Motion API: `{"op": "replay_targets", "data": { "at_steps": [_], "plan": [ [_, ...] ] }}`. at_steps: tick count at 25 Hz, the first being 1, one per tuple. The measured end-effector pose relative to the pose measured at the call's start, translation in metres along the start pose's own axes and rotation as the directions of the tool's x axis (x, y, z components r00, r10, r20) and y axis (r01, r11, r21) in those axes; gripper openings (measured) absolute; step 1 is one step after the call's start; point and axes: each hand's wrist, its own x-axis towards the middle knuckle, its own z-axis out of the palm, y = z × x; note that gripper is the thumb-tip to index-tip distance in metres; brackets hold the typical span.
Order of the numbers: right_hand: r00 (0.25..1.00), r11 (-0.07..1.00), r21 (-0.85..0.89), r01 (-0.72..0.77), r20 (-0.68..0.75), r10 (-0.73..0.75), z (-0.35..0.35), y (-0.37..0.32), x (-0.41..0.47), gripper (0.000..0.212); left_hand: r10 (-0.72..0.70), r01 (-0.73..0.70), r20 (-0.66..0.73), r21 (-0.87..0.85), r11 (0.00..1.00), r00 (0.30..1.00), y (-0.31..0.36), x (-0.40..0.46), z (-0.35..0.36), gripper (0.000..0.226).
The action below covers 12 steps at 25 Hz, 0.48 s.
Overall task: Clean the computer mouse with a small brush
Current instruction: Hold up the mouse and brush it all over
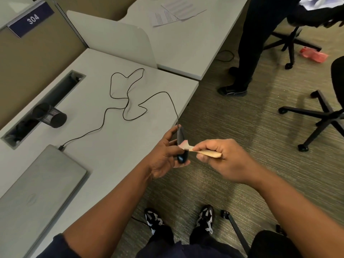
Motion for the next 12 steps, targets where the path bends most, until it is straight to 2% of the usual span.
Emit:
{"op": "replay_targets", "data": {
  "at_steps": [3, 5, 8, 10, 12],
  "plan": [
    [0.999, 0.999, 0.041, -0.007, 0.037, 0.005, -0.004, -0.001, -0.001, 0.021, -0.023, 0.023, 0.001, -0.060, 0.998, 1.000, 0.002, -0.003, 0.004, 0.084],
    [0.996, 0.996, 0.085, -0.021, 0.088, 0.014, -0.004, 0.000, -0.002, 0.019, -0.013, 0.011, -0.022, -0.098, 0.995, 1.000, 0.003, -0.003, 0.007, 0.070],
    [0.988, 0.994, 0.094, -0.058, 0.150, 0.043, -0.004, 0.002, -0.003, 0.016, 0.001, -0.014, -0.127, -0.107, 0.994, 0.992, 0.005, -0.001, 0.009, 0.054],
    [1.000, 0.989, 0.147, -0.020, 0.019, 0.018, -0.007, 0.001, -0.001, 0.018, 0.007, -0.029, -0.136, -0.162, 0.986, 0.991, 0.008, 0.000, 0.010, 0.054],
    [0.992, 0.952, 0.304, 0.037, -0.129, 0.003, -0.007, 0.000, 0.004, 0.020, -0.006, -0.021, -0.125, -0.211, 0.977, 0.992, 0.010, -0.003, 0.012, 0.054]
  ]
}}
